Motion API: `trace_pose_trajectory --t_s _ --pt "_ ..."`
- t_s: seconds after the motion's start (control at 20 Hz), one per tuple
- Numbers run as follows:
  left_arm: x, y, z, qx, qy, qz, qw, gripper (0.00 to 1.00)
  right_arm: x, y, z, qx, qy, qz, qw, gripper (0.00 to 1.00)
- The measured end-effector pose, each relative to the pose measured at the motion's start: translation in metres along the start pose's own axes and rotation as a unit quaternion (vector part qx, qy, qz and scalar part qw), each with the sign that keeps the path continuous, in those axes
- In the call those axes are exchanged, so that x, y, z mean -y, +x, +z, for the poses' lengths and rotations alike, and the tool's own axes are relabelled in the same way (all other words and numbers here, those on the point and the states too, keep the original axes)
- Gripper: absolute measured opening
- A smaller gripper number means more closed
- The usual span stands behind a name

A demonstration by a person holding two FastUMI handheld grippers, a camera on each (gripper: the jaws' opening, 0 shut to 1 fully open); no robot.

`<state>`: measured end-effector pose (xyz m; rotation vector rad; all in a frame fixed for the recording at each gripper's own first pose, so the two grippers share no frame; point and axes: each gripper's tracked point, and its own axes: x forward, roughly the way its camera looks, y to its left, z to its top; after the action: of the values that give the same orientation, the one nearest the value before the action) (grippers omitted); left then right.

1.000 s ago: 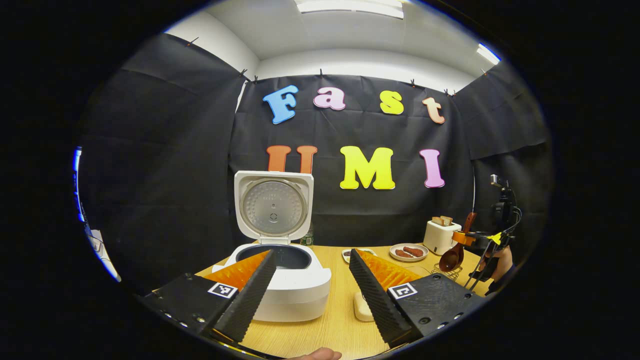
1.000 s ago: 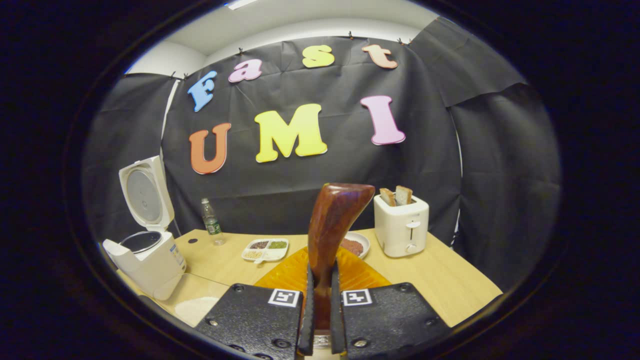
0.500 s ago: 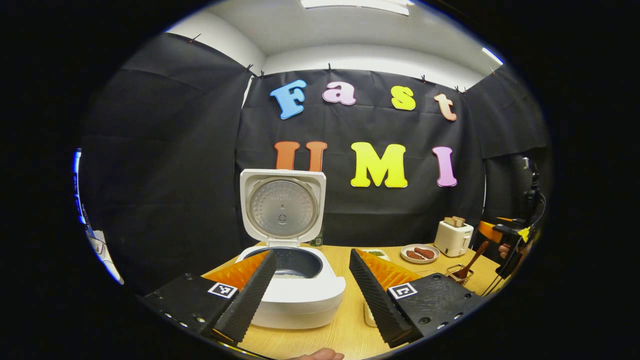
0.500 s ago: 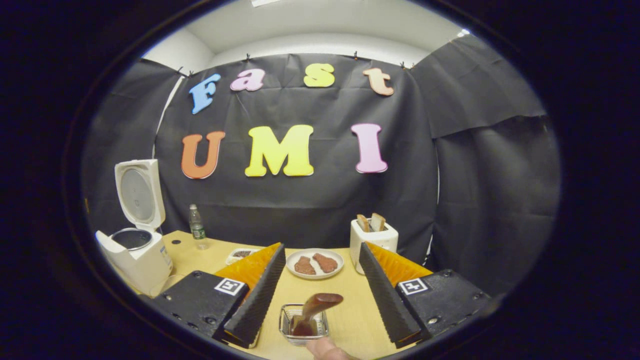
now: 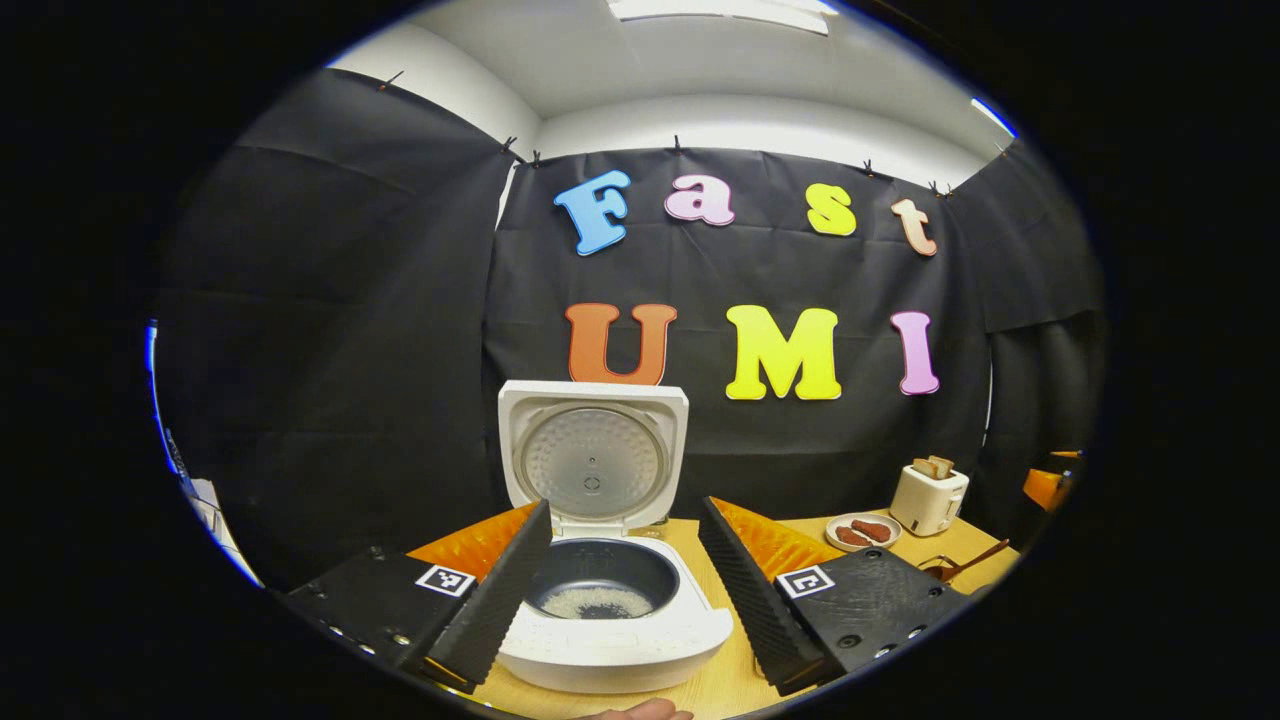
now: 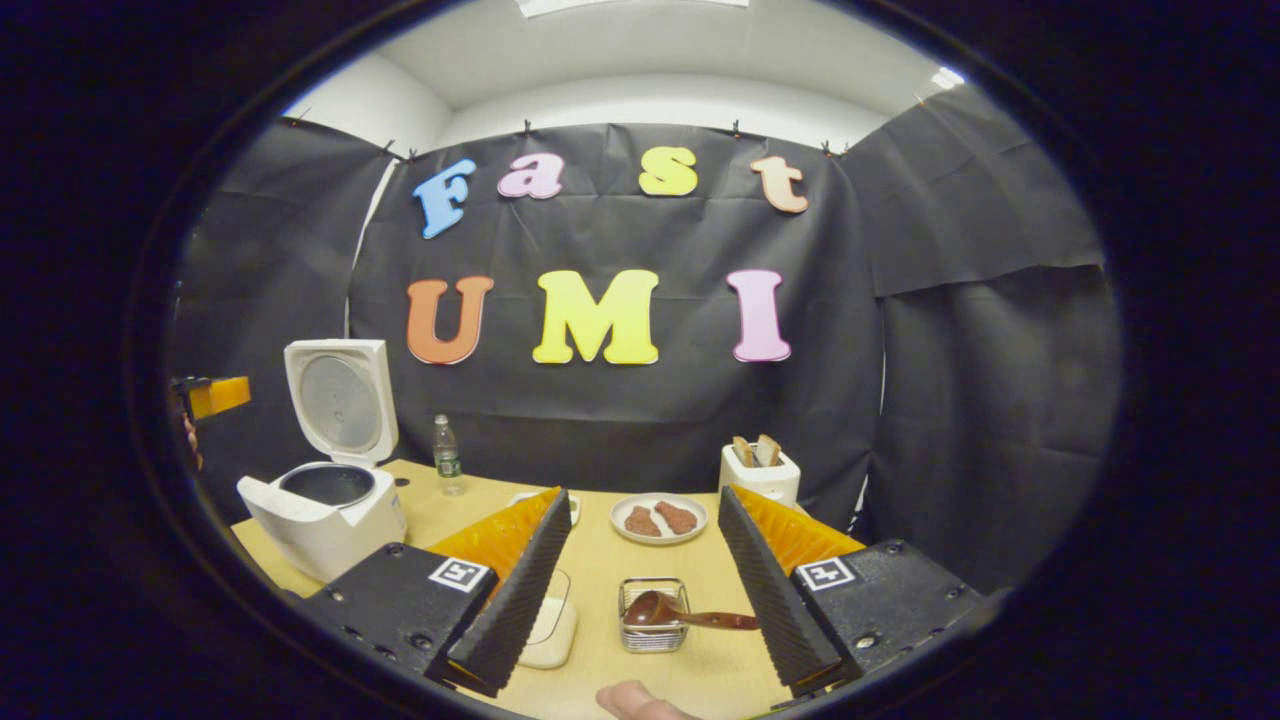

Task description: Close the left gripper, press the button to open the rice cooker; take a wooden spoon from the chopstick holder with the right hand, scoop a spoonful of rice and pour it into the rice cooker, then put the wooden spoon back into the chopstick holder.

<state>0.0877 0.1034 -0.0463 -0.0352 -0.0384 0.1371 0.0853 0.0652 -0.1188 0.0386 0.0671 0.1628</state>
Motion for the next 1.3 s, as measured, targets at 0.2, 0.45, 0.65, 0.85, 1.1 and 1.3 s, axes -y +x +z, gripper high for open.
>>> trace_pose_trajectory --t_s 0.2,0.45,0.65,0.85,1.1,1.3 --pt "-0.017 0.026 0.021 0.008 0.022 0.021 1.000 0.94 -0.005 -0.006 0.005 0.000 0.003 0.017 1.000 0.95" --pt "-0.032 0.072 0.063 0.031 0.019 0.023 0.999 0.94 0.002 -0.005 0.013 -0.008 0.039 0.018 0.999 0.96" --pt "-0.036 0.123 0.086 0.044 0.003 0.016 0.999 0.94 0.012 -0.006 0.021 0.007 0.052 0.015 0.998 0.96" --pt "-0.037 0.181 0.086 0.043 0.053 0.006 0.998 0.94 0.010 -0.008 0.023 0.025 0.070 0.036 0.997 0.96" --pt "-0.034 0.234 0.090 0.043 0.048 0.010 0.998 0.95 0.021 -0.003 0.019 0.035 0.061 0.041 0.997 0.96" --pt "-0.046 0.270 0.078 0.022 0.039 0.039 0.998 0.95 0.033 -0.005 0.024 0.048 0.058 0.029 0.997 0.96"
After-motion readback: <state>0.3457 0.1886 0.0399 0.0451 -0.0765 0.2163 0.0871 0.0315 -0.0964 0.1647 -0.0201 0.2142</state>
